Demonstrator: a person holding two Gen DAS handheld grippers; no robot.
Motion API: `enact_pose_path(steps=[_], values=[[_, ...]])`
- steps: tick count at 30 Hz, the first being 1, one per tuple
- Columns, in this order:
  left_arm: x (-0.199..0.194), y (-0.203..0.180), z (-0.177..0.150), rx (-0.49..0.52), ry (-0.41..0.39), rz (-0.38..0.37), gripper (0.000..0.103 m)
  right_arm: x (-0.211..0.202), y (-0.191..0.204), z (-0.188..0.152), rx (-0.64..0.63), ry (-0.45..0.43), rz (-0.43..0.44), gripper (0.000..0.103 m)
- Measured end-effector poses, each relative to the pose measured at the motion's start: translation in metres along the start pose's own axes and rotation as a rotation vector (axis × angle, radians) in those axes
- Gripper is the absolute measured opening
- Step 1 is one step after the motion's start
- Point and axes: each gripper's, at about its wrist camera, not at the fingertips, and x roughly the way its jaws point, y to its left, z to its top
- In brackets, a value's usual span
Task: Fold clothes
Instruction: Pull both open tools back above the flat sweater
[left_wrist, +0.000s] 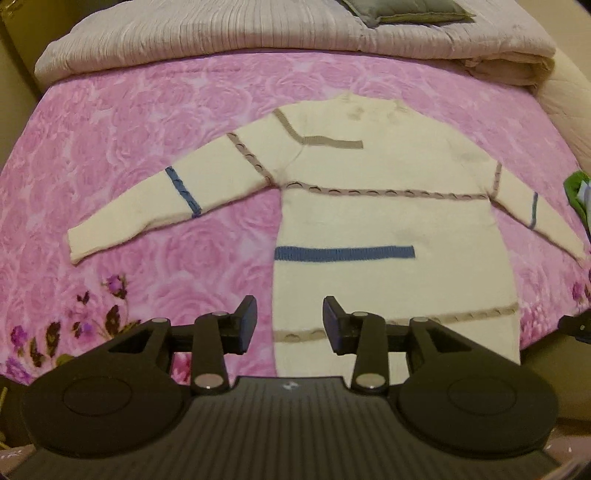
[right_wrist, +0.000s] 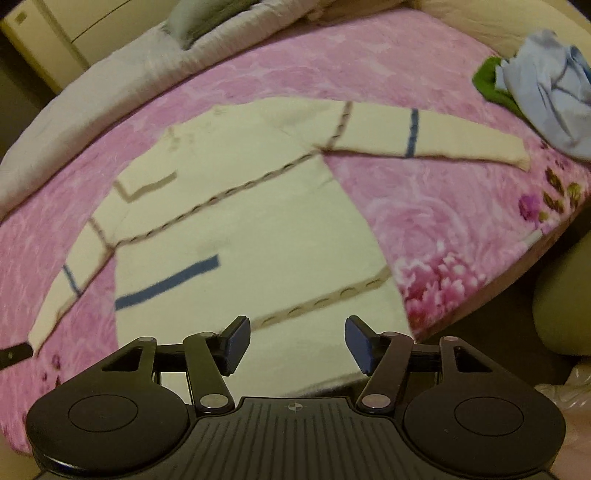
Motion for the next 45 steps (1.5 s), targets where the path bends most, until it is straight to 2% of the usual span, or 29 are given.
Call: enact_pose_path(steps=[9, 16, 24, 34, 45], values=[[-0.027, -0.028, -0.032, -0.003, -0.007, 0.004, 0.035, -0.020, 0.014, -0.002, -0.139, -0.006, -0.001, 0.062], [-0.047, -0.076, -0.059, -0.082, -0.022, 0.033, 0.035, -0.043, -0.025, -0.005, -0.200, 0.008, 0.016, 0.067], [-0.088, -0.138, -0.097, -0.137, -0.074, 0.057, 0.036, -0.076, -0.067, -0.011, -0.296, 0.007, 0.058, 0.068], [-0.118, -0.170, -0.143, -0.217, -0.074, 0.130, 0.037, -0.099, -0.095, -0.030, -0.426, 0.019, 0.112, 0.068], [-0.138, -0.195, -0.157, -0.214, -0.109, 0.166, 0.039, -0.112, -0.118, -0.039, -0.483, 0.007, 0.159, 0.068]])
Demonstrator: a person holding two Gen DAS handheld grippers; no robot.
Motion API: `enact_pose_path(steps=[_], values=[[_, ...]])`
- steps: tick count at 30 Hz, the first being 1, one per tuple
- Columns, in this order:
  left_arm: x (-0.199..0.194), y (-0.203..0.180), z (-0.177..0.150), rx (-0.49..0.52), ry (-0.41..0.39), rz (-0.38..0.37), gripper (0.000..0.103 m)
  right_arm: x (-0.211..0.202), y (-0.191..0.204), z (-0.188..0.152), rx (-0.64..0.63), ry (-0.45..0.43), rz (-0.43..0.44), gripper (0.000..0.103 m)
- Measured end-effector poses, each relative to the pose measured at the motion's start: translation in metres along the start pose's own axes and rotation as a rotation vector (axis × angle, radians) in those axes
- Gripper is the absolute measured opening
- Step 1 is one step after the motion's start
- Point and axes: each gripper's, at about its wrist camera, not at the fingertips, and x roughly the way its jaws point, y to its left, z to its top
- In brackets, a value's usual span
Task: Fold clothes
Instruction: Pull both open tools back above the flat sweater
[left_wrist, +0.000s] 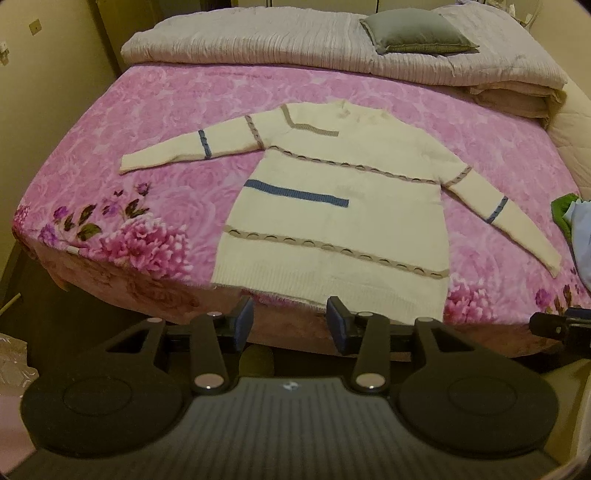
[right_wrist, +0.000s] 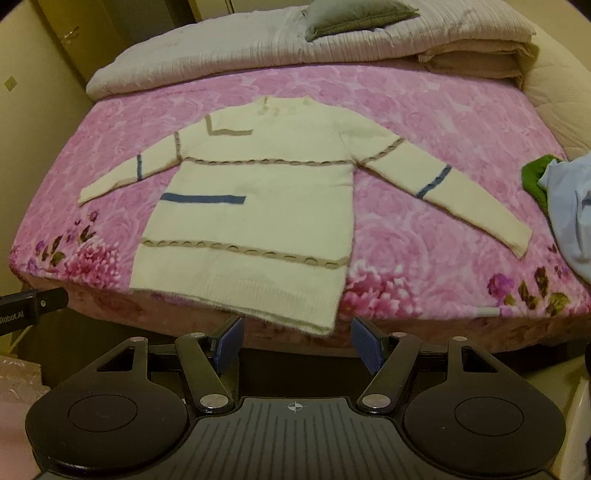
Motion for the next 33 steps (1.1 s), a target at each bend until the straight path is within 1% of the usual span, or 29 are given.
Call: enact_pose_path(steps=[6, 15, 24, 33], values=[[-0.009, -0.014, -0.001, 0.026, -0.025, 0.000, 0.040, -0.003, -0.013, -0.002, 0.012, -0.005, 0.002, 0.068], [-0.010, -0.022, -0.011, 0.046, -0.009, -0.002, 0.041, -0.003, -0.016, -0.007, -0.014, 0.009, 0.015, 0.068], [-0.009, -0.030, -0.017, 0.084, 0.009, -0.015, 0.041, 0.000, -0.027, -0.019, 0.006, 0.039, 0.006, 0.068], [-0.007, -0.029, -0.017, 0.101, 0.006, -0.028, 0.041, -0.003, -0.028, -0.022, 0.019, 0.040, -0.012, 0.068]])
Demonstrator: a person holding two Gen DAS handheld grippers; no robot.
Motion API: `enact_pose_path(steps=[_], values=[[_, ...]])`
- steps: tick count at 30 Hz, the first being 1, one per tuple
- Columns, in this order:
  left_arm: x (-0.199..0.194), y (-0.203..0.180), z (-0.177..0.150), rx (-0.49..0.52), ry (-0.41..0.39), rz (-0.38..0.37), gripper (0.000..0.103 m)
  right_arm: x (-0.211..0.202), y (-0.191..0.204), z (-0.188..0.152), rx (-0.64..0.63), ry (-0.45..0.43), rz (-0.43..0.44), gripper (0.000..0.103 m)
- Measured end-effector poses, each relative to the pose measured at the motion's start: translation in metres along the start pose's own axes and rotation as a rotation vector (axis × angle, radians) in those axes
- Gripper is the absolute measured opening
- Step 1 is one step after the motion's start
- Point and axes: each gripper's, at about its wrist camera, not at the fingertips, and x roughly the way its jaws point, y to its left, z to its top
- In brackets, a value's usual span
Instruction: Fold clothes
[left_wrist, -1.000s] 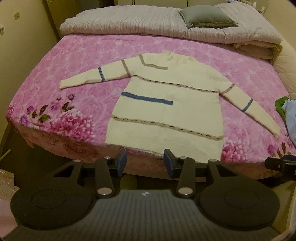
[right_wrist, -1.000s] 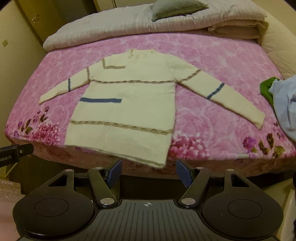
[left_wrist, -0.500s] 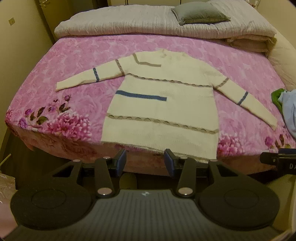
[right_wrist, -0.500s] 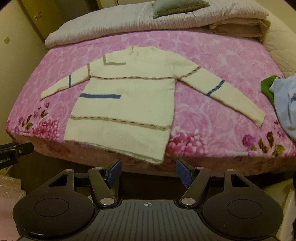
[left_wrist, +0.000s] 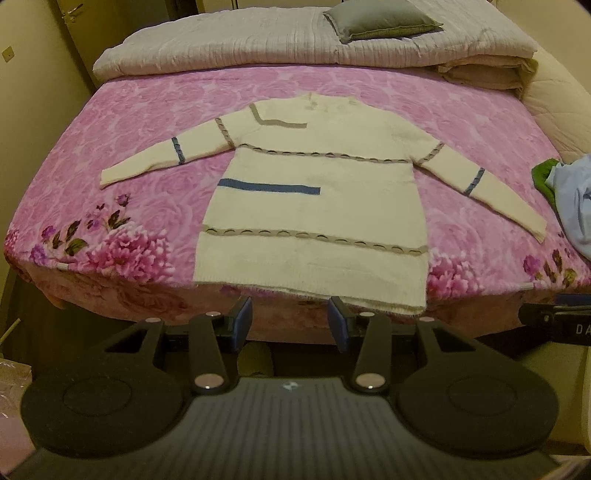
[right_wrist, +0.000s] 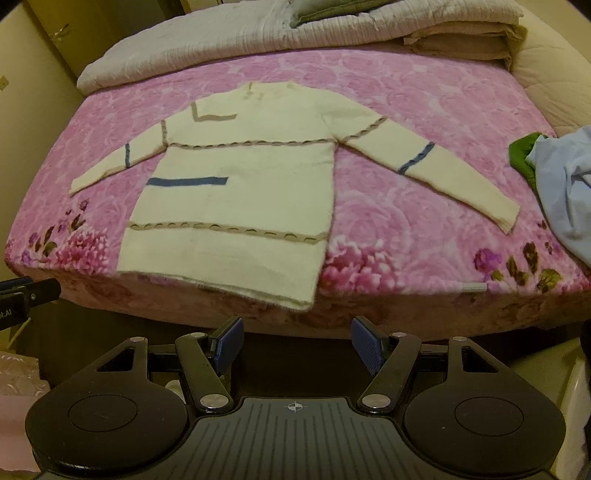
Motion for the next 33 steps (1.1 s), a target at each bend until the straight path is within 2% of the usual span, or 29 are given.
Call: enact_pose_path(steps=[9, 17, 23, 29, 33], values=[[0.002, 0.016, 0.002, -0.044, -0.019, -0.016, 0.041, -0.001, 0.008, 0.008, -0.016, -0.035, -0.003, 0.068], [0.025, 0.058, 0.018, -0.156, -0.016, -0.047, 0.041, 0.000, 0.006, 0.042, 0.035, -0.161, 0.031, 0.068], [0.060, 0.087, 0.051, -0.190, -0.005, -0.055, 0.041, 0.025, 0.008, 0.081, 0.059, -0.163, 0.025, 0.068], [0.106, 0.125, 0.106, -0.181, 0.040, -0.091, 0.041, 0.059, 0.018, 0.125, 0.106, -0.146, 0.051, 0.068], [0.133, 0.157, 0.147, -0.176, 0.061, -0.117, 0.041, 0.080, 0.030, 0.161, 0.146, -0.132, 0.020, 0.068]])
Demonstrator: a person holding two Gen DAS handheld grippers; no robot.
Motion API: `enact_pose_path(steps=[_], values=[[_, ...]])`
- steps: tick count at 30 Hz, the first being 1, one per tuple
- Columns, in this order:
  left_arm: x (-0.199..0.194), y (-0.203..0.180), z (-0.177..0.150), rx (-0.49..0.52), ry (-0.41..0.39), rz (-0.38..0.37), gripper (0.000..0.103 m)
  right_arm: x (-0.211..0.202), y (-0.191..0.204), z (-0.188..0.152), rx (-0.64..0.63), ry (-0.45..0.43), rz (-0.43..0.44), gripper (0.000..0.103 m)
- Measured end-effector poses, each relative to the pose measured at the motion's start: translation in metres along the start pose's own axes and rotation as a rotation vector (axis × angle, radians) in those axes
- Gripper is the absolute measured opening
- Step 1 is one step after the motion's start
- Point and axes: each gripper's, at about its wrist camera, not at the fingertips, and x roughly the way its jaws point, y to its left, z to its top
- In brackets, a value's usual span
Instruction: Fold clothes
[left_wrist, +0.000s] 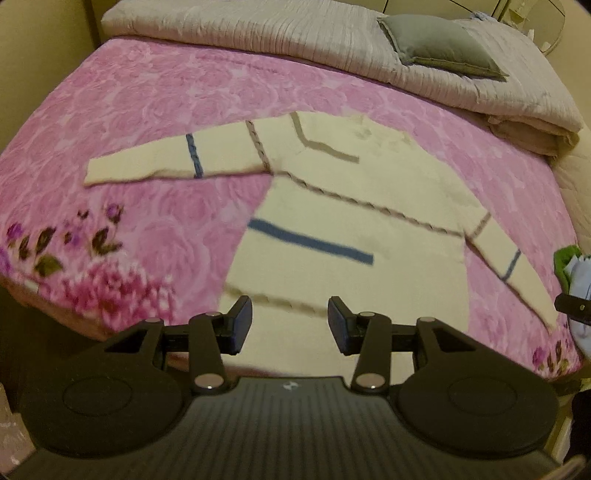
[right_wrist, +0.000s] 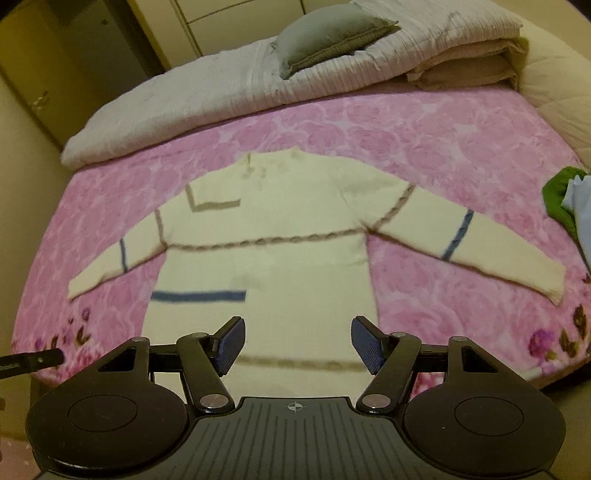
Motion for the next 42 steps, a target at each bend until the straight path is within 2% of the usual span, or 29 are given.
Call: enact_pose_path(steps=[5, 10, 15, 20, 25, 31, 40, 42], values=[[0.033, 0.039, 0.057, 0.011, 0.017, 0.003, 0.041, 0.042, 0.021, 0.031, 0.068, 0.031, -0.047, 0.068], [0.073, 0.091, 0.092, -0.052, 0.035, -0.021, 0.041, 0.094, 0.047, 0.054, 0.116, 0.094, -0.085, 0.068], [0.129, 0.156, 0.109, -0.231, 0.095, -0.050, 0.041, 0.137, 0.068, 0.068, 0.174, 0.163, -0.130, 0.068], [0.180, 0.219, 0.117, -0.442, 0.115, -0.048, 0.040, 0.166, 0.080, 0.080, 0.201, 0.207, -0.171, 0.068], [0.216, 0.268, 0.125, -0.605, 0.077, 0.001, 0.040, 0.191, 0.085, 0.096, 0.233, 0.226, -0.213, 0.068], [0.257, 0.313, 0.128, -0.801, 0.017, 0.061, 0.039, 0.235, 0.092, 0.109, 0.292, 0.235, -0.189, 0.068], [0.299, 0.347, 0.115, -1.110, -0.089, 0.069, 0.037, 0.268, 0.095, 0.106, 0.242, 0.323, -0.214, 0.068], [0.300, 0.348, 0.114, -1.129, -0.119, 0.063, 0.038, 0.270, 0.090, 0.104, 0.249, 0.339, -0.220, 0.068]])
